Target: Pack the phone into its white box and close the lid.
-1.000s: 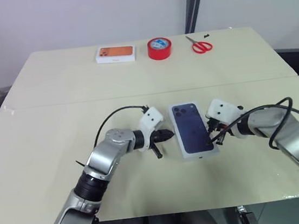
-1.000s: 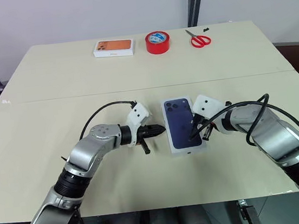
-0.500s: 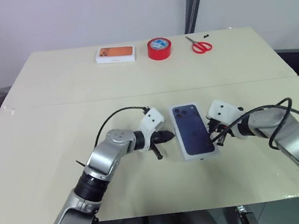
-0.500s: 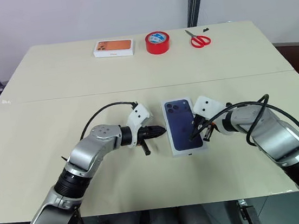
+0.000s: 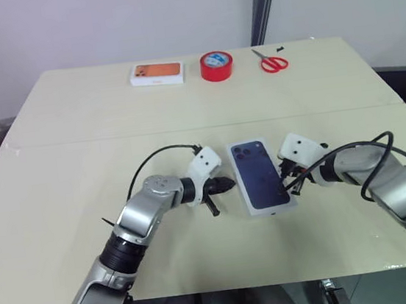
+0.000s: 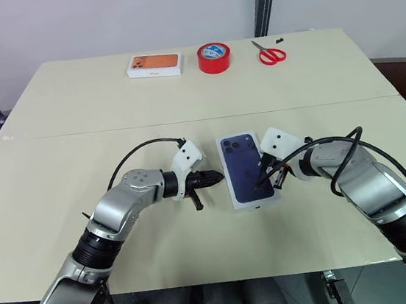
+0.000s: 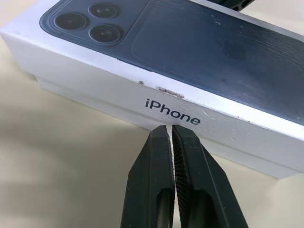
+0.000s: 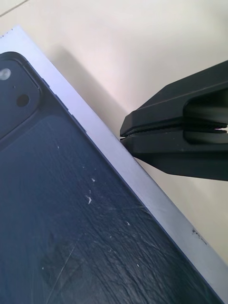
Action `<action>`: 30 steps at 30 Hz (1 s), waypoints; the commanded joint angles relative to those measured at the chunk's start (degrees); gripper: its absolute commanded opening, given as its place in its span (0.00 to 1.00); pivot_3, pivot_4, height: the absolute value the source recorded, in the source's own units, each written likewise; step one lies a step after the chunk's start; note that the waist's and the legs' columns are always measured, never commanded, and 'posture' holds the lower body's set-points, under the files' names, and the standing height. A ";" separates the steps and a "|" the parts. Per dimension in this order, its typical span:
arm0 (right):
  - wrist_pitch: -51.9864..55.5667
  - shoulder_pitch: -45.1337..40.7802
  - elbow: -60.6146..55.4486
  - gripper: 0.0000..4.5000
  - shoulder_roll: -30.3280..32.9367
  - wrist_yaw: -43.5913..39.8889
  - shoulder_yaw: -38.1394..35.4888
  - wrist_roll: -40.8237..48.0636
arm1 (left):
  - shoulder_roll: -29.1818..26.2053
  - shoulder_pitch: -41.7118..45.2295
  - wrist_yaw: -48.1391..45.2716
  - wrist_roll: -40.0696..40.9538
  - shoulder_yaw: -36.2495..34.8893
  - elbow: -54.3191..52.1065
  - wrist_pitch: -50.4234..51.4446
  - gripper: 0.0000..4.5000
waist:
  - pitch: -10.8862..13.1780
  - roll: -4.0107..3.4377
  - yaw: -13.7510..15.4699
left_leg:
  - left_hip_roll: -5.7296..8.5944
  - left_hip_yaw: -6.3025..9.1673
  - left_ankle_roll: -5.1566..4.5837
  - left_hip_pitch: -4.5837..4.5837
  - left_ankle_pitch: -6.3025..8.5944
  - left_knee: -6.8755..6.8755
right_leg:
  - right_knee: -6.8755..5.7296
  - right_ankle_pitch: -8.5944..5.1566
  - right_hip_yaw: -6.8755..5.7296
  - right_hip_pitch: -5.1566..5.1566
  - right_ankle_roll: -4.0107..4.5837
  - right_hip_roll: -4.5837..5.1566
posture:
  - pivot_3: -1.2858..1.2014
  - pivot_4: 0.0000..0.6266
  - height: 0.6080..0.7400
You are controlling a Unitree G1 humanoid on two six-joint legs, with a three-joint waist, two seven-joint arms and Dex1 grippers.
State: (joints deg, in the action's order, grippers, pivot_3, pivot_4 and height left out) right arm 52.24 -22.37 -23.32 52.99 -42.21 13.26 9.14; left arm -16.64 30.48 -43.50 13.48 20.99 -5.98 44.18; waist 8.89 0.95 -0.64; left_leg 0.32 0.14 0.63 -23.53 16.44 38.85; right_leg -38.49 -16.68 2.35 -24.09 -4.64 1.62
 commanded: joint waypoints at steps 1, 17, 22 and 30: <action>-0.78 -0.63 -0.77 0.01 0.15 -0.49 -0.87 -0.52 | 0.86 0.82 0.03 0.52 -0.55 -0.63 -1.31 0.04 | 0.00 0.00 0.01 | 0.00 0.00 0.00 0.00 0.00 0.00 | 0.00 0.00 0.00 0.00 0.00 0.00 | 0.52 0.24 0.95; -1.93 1.95 -0.69 0.01 3.90 -2.60 -3.74 -1.08 | 0.92 0.64 -0.18 -0.04 -0.27 0.23 -1.83 0.04 | 0.00 0.00 0.06 | 0.00 0.00 -0.02 0.00 0.02 0.03 | 0.00 0.00 0.00 0.02 0.00 0.01 | 0.52 0.24 0.95; -6.32 3.39 -0.59 0.01 7.43 -6.62 -9.50 1.31 | -0.42 0.12 -0.82 1.18 -2.18 -0.51 -0.98 0.04 | 0.00 0.00 0.06 | 0.00 0.00 -0.05 -0.01 0.03 0.04 | 0.01 0.00 -0.01 0.03 0.00 0.00 | 0.52 0.24 0.95; -6.71 11.16 -9.09 0.01 7.14 -15.95 -20.11 14.23 | 3.18 5.87 1.03 6.99 -9.37 0.56 1.84 0.04 | 0.00 0.01 0.15 | -0.03 0.04 -0.16 0.00 0.10 0.15 | 0.02 -0.01 -0.03 0.12 -0.02 -0.05 | 0.52 0.24 0.95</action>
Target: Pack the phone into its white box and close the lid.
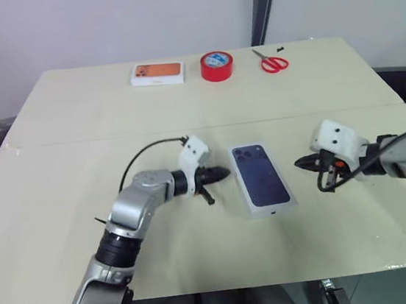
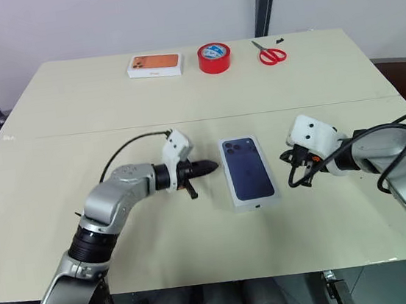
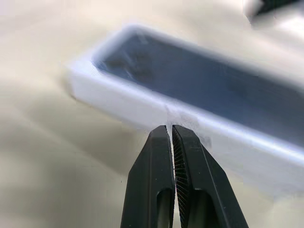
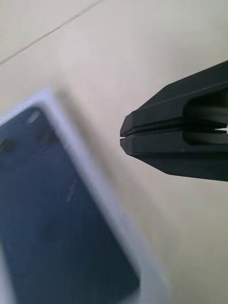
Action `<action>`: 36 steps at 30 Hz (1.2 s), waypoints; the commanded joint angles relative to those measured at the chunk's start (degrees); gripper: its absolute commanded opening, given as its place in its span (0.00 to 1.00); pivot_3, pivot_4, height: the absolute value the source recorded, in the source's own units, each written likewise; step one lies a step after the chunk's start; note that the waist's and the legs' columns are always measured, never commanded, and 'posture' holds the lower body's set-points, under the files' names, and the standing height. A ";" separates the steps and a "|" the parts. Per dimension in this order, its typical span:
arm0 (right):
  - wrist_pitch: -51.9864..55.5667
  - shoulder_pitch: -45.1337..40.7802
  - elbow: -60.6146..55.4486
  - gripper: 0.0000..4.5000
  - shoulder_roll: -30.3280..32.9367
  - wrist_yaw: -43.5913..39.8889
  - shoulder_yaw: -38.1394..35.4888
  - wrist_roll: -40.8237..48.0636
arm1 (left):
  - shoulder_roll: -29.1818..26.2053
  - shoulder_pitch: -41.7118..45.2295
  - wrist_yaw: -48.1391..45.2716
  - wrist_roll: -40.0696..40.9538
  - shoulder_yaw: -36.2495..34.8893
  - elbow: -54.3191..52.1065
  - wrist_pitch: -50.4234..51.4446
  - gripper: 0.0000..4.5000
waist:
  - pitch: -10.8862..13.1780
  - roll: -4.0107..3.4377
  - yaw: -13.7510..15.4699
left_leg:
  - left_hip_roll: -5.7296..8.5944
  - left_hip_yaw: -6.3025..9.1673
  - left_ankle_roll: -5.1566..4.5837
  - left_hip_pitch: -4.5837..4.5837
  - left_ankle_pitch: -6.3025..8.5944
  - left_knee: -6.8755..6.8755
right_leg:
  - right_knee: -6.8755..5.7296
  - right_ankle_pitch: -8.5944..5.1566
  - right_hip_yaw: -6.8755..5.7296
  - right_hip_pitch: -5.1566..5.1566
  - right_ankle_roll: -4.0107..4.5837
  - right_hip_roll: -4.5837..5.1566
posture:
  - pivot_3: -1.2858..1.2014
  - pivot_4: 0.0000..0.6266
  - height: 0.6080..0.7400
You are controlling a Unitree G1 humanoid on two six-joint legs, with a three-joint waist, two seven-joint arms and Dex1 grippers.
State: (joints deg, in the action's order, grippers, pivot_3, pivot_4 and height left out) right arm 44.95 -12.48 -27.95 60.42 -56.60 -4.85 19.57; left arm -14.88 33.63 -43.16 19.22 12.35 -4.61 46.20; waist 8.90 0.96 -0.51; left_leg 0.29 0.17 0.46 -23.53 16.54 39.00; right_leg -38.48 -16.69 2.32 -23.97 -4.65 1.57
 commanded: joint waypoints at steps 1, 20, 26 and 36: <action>0.81 2.28 -5.62 0.01 -0.51 -1.57 -1.58 4.44 | 1.83 3.39 0.80 0.51 0.20 -0.06 -0.82 0.04 | 0.00 0.00 0.05 | 0.00 0.00 -0.03 0.01 0.02 0.03 | 0.05 0.00 0.00 0.08 -0.01 0.00 | 0.52 0.24 0.95; -5.49 0.59 0.81 0.01 -7.27 10.68 0.23 -1.45 | 1.70 0.61 5.59 -4.64 -1.56 2.10 -7.15 0.04 | -0.03 0.00 -0.42 | -0.01 0.08 -0.13 0.37 0.10 0.05 | 0.21 -0.02 -0.02 0.49 -0.02 -0.01 | 0.52 0.24 0.95; -13.14 -6.81 18.41 0.01 -11.02 11.49 -3.24 -1.91 | -7.20 -8.59 9.83 -3.69 -14.53 -8.67 -6.46 0.04 | -0.02 -0.01 -0.14 | -0.02 0.04 -0.11 0.33 0.10 0.02 | 0.25 -0.01 -0.02 0.45 -0.02 0.04 | 0.52 0.24 0.95; -20.03 -11.05 34.46 0.01 -11.89 2.41 -4.88 1.06 | -16.32 -25.76 11.16 -2.48 -28.89 -14.91 -10.08 0.04 | 0.00 -0.05 -0.14 | 0.00 0.05 -0.11 0.28 0.12 -0.05 | 0.35 -0.02 -0.07 0.45 -0.02 0.17 | 0.52 0.24 0.95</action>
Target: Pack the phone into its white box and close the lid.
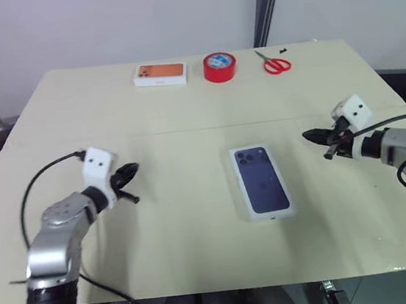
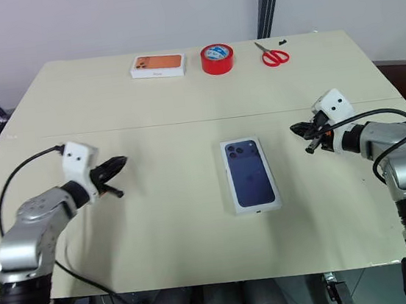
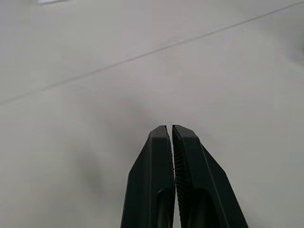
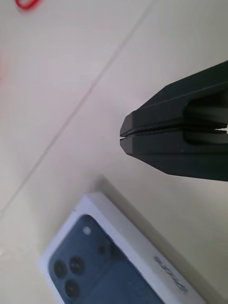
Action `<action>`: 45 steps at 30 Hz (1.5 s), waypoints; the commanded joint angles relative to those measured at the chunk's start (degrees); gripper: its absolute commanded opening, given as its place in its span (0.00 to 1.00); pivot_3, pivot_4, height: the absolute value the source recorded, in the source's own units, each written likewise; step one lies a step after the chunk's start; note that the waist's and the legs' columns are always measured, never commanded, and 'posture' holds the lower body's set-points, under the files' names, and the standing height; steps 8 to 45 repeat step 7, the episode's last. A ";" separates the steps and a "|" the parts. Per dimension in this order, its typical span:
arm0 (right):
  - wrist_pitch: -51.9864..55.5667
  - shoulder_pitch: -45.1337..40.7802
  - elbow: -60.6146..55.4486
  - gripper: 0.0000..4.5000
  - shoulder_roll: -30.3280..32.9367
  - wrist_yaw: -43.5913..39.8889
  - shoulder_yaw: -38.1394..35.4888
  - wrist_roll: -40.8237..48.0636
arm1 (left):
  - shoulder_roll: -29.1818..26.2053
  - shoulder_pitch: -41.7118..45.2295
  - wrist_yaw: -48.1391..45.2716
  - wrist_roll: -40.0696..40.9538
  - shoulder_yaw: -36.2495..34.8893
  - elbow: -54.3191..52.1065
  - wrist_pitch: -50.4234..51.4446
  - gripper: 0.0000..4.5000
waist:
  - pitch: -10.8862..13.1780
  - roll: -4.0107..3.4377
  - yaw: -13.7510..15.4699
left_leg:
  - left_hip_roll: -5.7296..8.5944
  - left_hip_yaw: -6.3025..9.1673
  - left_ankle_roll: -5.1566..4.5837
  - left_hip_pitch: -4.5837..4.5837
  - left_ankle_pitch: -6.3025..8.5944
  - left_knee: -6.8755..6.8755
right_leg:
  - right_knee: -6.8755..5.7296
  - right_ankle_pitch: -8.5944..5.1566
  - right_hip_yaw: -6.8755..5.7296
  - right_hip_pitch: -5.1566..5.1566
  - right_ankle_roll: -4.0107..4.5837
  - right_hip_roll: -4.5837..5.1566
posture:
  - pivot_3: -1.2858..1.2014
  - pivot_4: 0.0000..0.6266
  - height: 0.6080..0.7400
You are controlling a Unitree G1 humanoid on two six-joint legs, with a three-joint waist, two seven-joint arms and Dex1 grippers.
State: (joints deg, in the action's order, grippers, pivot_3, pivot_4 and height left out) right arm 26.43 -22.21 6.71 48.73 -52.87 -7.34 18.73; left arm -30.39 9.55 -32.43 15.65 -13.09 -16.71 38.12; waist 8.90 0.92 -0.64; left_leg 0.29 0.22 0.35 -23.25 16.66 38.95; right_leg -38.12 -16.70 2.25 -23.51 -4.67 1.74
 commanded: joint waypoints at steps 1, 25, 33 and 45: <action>-1.50 -1.62 -0.03 0.01 -0.59 -1.19 -2.75 2.27 | -0.75 -2.39 0.83 1.34 -4.02 -3.11 -2.01 0.04 | 0.00 -0.01 -0.02 | 0.00 0.00 0.00 0.01 0.00 0.00 | -0.01 0.00 0.00 0.00 0.00 0.01 | 0.52 0.24 0.95; 0.09 -2.70 -0.37 0.01 -0.86 -4.34 -0.82 3.64 | -0.58 -4.73 2.69 1.48 -5.11 -3.05 -2.93 0.04 | 0.00 -0.01 -0.03 | 0.00 0.01 0.01 0.01 0.01 -0.02 | -0.01 0.00 0.00 0.00 0.00 0.03 | 0.52 0.24 0.95; 0.09 -2.70 -0.37 0.01 -0.86 -4.34 -0.82 3.64 | -0.58 -4.73 2.69 1.48 -5.11 -3.05 -2.93 0.04 | 0.00 -0.01 -0.03 | 0.00 0.01 0.01 0.01 0.01 -0.02 | -0.01 0.00 0.00 0.00 0.00 0.03 | 0.52 0.24 0.95; 0.09 -2.70 -0.37 0.01 -0.86 -4.34 -0.82 3.64 | -0.58 -4.73 2.69 1.48 -5.11 -3.05 -2.93 0.04 | 0.00 -0.01 -0.03 | 0.00 0.01 0.01 0.01 0.01 -0.02 | -0.01 0.00 0.00 0.00 0.00 0.03 | 0.52 0.24 0.95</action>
